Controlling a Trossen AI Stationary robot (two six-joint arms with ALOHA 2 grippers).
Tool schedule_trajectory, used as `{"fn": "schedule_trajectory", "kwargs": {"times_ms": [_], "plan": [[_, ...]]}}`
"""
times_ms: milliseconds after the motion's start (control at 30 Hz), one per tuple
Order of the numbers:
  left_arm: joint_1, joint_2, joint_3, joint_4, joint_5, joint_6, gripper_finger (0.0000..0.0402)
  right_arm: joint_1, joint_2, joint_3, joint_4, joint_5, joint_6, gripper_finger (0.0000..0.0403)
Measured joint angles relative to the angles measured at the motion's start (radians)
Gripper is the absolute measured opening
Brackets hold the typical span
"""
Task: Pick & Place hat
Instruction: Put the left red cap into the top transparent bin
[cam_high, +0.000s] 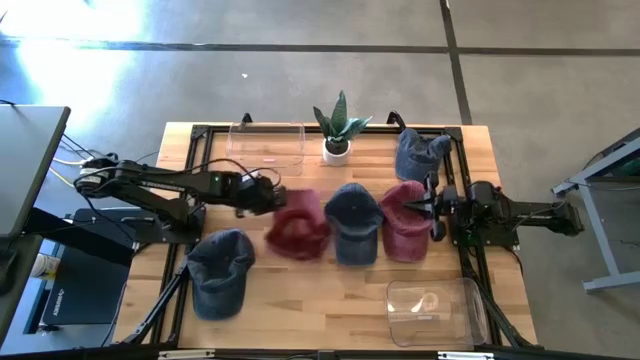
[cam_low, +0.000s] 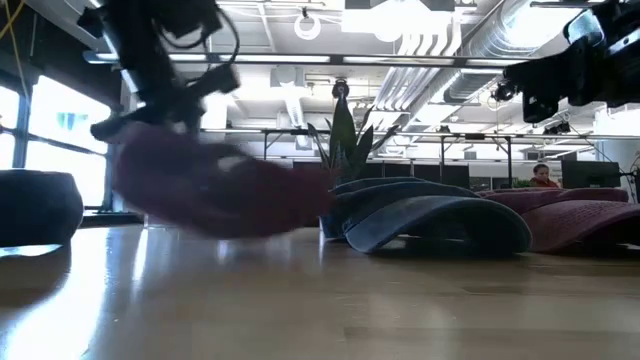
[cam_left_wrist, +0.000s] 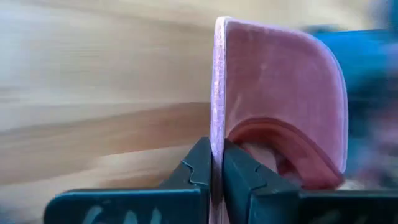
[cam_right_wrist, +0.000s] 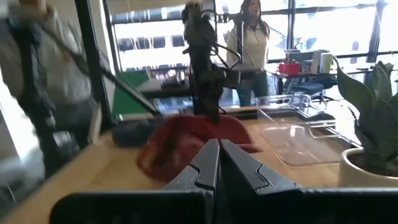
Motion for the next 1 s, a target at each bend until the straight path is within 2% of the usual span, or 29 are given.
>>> {"fn": "schedule_trajectory", "kwargs": {"times_ms": [133,200,267,367,400,500,567,733,833,933,1000], "plan": [[-0.06,-0.003,0.0,0.272,-0.04,0.024,0.0008,0.0,0.0,0.0,0.073,0.005,0.178,0.0012],[-0.102,-0.012,0.003,0.336,-0.073,0.046,0.0006,0.0,0.0,0.0,0.107,0.049,0.282,0.0012],[-0.146,-0.012,0.005,0.289,-0.122,0.033,0.0008,0.0,0.0,0.0,0.142,0.105,0.409,0.0012],[-0.203,0.001,-0.002,0.117,-0.231,-0.066,0.0004,0.0,0.0,0.0,0.153,0.216,0.657,0.0012],[-0.217,0.012,-0.002,0.113,-0.272,-0.076,0.0004,0.0,0.002,0.0,0.15,0.241,0.737,0.0012],[-0.243,0.016,0.0,0.13,-0.371,-0.064,0.0003,0.0,0.023,0.0,0.155,0.234,0.887,0.0011],[-0.25,0.016,0.0,0.144,-0.401,-0.032,0.0003,0.001,0.052,0.0,0.184,0.207,0.962,0.0006],[-0.249,0.016,0.021,0.182,-0.385,0.018,0.0002,0.001,0.2,0.069,0.218,0.159,1.038,0.0003],[-0.249,0.016,0.095,0.201,-0.335,0.151,0.0001,0.001,0.326,0.149,0.219,0.151,1.017,0.0002],[-0.25,0.016,0.188,0.068,-0.347,0.263,0.0001,0.002,0.469,0.233,0.288,0.172,0.991,0.0003],[-0.25,0.016,0.255,-0.119,-0.443,0.292,0.0001,0.002,0.562,0.286,0.378,0.183,0.99,0.0004]]}}
